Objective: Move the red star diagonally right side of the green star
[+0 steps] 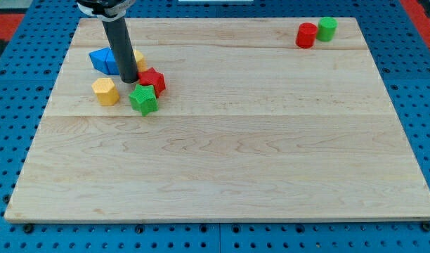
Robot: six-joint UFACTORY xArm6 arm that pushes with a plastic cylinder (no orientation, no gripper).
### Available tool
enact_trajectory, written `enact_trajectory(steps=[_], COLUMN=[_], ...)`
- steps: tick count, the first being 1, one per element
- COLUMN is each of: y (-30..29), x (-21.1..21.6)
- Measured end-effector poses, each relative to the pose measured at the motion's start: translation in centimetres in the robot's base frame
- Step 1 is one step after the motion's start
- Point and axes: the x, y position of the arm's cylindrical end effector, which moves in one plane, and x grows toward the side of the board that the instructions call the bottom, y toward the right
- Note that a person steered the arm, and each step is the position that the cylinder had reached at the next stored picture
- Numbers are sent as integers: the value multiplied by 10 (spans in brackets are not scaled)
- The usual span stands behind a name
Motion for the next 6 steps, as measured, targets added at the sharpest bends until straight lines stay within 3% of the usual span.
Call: enact_trajectory(steps=[2, 4, 6], y=[25, 8, 9], x=[0, 3, 33])
